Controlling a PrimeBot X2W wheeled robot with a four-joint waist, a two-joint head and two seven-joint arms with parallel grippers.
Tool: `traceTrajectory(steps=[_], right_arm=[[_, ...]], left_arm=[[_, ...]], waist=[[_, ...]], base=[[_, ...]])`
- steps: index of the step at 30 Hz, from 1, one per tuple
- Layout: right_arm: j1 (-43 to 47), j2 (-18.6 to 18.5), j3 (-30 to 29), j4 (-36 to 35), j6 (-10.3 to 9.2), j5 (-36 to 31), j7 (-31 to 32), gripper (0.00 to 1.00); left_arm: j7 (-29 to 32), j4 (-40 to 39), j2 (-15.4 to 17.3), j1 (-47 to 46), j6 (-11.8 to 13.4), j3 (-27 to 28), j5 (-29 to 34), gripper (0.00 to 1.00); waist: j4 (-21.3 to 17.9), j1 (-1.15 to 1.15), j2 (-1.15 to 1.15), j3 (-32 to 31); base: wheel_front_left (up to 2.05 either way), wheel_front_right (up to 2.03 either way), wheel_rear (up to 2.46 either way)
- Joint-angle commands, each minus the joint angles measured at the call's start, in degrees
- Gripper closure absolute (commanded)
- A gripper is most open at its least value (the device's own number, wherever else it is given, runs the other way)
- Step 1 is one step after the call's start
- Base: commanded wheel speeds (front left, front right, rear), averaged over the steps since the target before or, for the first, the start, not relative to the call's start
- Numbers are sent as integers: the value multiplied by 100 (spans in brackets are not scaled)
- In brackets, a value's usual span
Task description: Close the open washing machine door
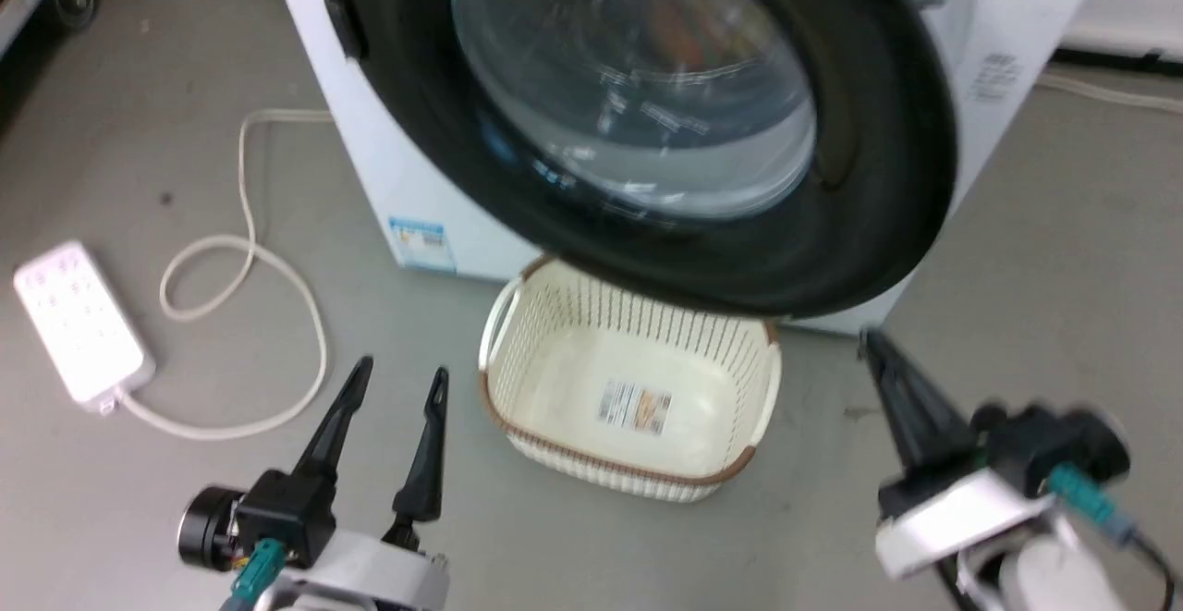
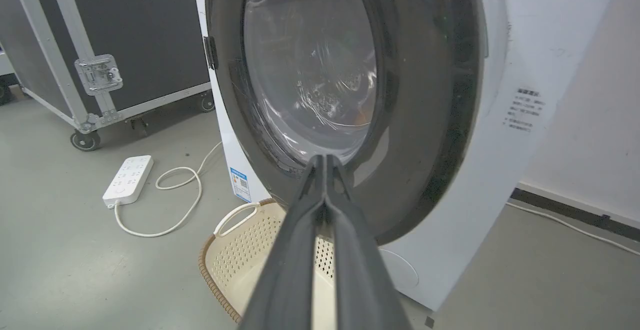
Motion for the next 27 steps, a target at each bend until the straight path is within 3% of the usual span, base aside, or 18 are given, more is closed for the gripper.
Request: traceTrajectory(steps=[1, 8, 12, 19, 27], right_arm=[[-237, -127, 84, 38, 3, 196, -26, 100], [-1524, -1201, 517, 684, 3, 1069, -26, 100], [-2240, -1610, 606, 1150, 3, 1501, -26, 100], [-3371, -1978, 698, 2019, 3, 2055, -13, 100], [-4619, -2006, 652, 3075, 3, 2382, 234, 100]], left_arm=[[-30, -39, -25, -111, -23, -22, 35, 0], [-30, -175, -71, -459, -24, -139, 43, 0], [-30, -231, -99, -590, -24, -167, 54, 0], [-30, -316, -131, -754, -25, -170, 68, 0], [-30, -357, -156, -879, -25, -166, 116, 0]], waist=[[182, -1, 0, 322], [491, -1, 0, 966], [589, -1, 0, 1217], [665, -1, 0, 1528], [686, -1, 0, 1701]], base=[[0, 0, 0], [0, 0, 0], [0, 0, 0], [0, 0, 0], [0, 0, 0]])
